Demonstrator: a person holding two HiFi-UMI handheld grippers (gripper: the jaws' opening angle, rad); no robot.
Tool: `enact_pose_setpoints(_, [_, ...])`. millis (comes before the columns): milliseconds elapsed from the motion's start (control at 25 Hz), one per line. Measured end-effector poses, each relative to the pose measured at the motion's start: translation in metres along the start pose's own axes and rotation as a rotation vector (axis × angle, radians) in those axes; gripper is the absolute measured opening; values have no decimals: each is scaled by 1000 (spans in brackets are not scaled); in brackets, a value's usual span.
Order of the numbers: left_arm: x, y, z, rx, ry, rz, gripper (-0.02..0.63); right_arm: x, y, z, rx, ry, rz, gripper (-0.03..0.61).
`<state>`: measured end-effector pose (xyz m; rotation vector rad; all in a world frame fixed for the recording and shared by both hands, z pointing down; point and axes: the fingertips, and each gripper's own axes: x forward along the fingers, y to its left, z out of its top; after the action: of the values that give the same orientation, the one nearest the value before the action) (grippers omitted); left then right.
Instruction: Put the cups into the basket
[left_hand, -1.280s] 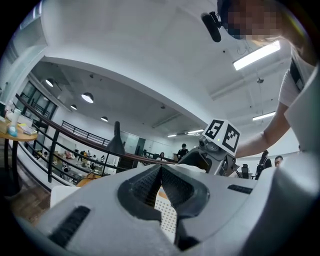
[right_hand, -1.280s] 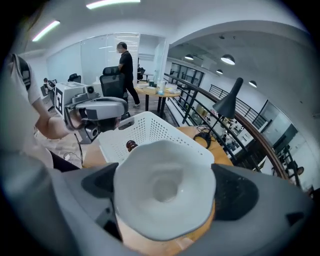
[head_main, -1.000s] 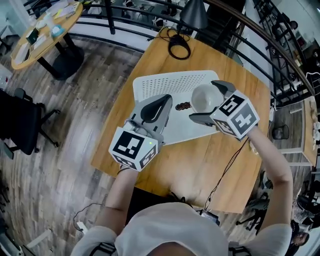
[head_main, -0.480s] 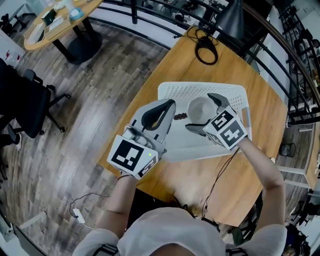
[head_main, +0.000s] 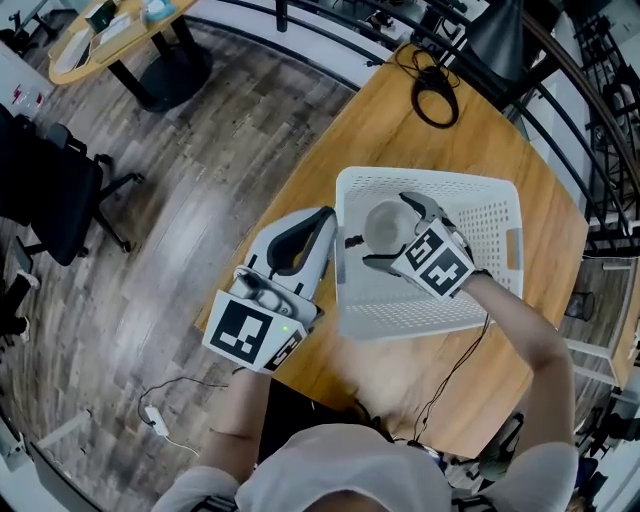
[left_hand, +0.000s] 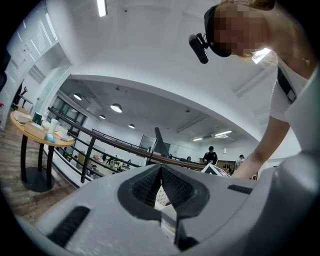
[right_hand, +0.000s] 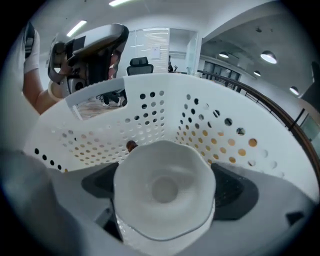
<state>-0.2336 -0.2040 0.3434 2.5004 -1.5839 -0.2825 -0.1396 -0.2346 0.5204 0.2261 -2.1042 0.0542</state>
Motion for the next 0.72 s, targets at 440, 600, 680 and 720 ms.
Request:
enact_pose_setpoints(440, [-2, 11, -30, -41, 35, 28, 9, 41, 4, -20, -56, -1, 47, 561])
enact_pose_setpoints(600, [-1, 11, -34, -58, 37, 34, 9, 41, 3, -20, -62, -20, 57, 561])
enact_pose_setpoints(680, [-1, 9, -34, -62, 39, 30, 9, 40, 5, -22, -67, -16, 68, 561])
enact_pose_setpoints(720, [0, 7, -35, -63, 39, 29, 9, 39, 6, -24, -77, -8, 71, 561])
